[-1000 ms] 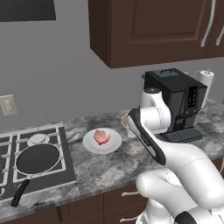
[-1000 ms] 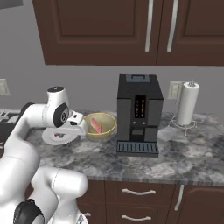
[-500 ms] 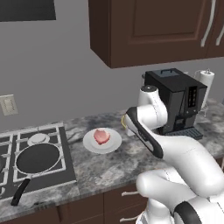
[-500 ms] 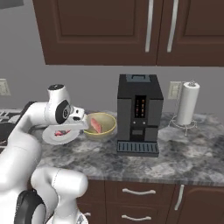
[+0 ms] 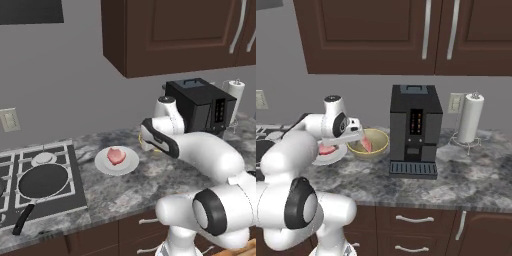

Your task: Place one of the steaks on the plate and the other in the bowl. Then place the bowl in the fridge.

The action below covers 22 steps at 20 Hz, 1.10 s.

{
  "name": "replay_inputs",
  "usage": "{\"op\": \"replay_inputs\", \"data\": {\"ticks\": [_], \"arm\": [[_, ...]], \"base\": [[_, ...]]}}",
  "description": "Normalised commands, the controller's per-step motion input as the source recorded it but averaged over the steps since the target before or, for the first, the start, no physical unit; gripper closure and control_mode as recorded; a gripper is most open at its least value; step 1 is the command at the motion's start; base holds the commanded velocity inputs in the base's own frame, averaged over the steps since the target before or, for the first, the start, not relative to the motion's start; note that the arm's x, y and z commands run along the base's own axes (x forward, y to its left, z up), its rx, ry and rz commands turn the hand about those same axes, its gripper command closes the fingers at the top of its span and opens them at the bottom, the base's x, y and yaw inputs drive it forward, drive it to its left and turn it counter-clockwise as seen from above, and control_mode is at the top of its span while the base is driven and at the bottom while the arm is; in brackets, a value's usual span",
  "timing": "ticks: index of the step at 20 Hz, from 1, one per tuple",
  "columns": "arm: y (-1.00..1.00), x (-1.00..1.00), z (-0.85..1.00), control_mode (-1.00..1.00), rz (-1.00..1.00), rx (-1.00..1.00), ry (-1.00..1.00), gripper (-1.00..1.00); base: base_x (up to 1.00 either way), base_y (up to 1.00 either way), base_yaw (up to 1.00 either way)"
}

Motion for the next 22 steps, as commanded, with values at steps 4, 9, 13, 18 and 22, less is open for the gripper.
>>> {"op": "replay_inputs", "data": {"ticks": [4, 9, 13, 18, 22], "arm": [[0.0, 0.49, -0.27, -1.0, 0.02, -0.14, 0.1, -1.0], [0.1, 0.31, -0.31, -1.0, 0.09, -0.05, 0.01, -1.0], [0.09, 0.28, -0.4, -1.0, 0.11, 0.0, -0.01, -1.0], [0.0, 0.42, -0.27, -1.0, 0.09, 0.0, 0.0, -1.0], [0.05, 0.11, -0.1, -1.0, 0.05, -0.01, 0.0, -1.0]], "base": [[0.0, 0.0, 0.0], [0.0, 0.0, 0.0], [0.0, 0.0, 0.0], [0.0, 0.0, 0.0], [0.0, 0.0, 0.0]]}}
